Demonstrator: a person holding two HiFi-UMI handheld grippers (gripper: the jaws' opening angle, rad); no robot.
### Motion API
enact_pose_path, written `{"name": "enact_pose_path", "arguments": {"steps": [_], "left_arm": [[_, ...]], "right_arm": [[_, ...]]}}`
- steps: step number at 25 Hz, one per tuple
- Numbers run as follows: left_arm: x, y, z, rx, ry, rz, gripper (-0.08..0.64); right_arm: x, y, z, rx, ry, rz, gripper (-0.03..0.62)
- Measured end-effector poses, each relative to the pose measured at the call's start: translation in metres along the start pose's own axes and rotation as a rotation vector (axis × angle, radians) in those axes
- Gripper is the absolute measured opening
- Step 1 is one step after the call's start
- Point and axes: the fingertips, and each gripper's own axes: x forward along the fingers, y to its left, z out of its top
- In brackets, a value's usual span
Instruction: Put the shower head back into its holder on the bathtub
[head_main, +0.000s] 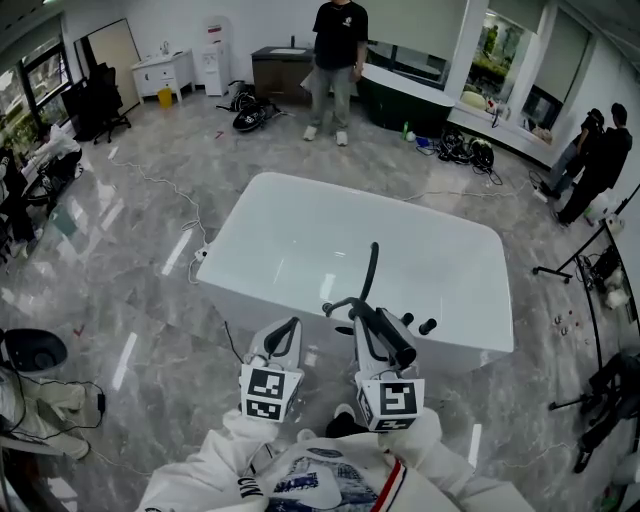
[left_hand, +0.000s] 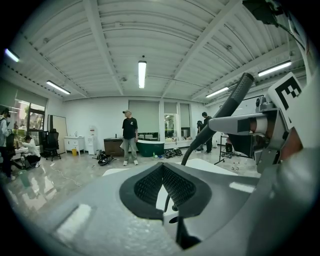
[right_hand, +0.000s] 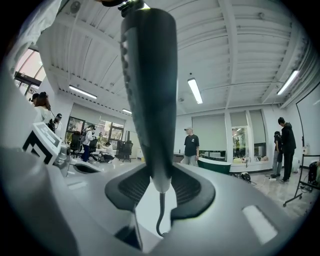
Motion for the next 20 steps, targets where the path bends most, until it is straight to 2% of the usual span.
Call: {"name": "enact_pose_path", "arguments": {"steps": [20], "left_arm": [[0.059, 0.032, 0.013, 0.004, 0.0, 0.009, 0.002]], "right_arm": [[0.07, -0.024, 0.018, -0.007, -0.051, 0.01, 0.137]]}}
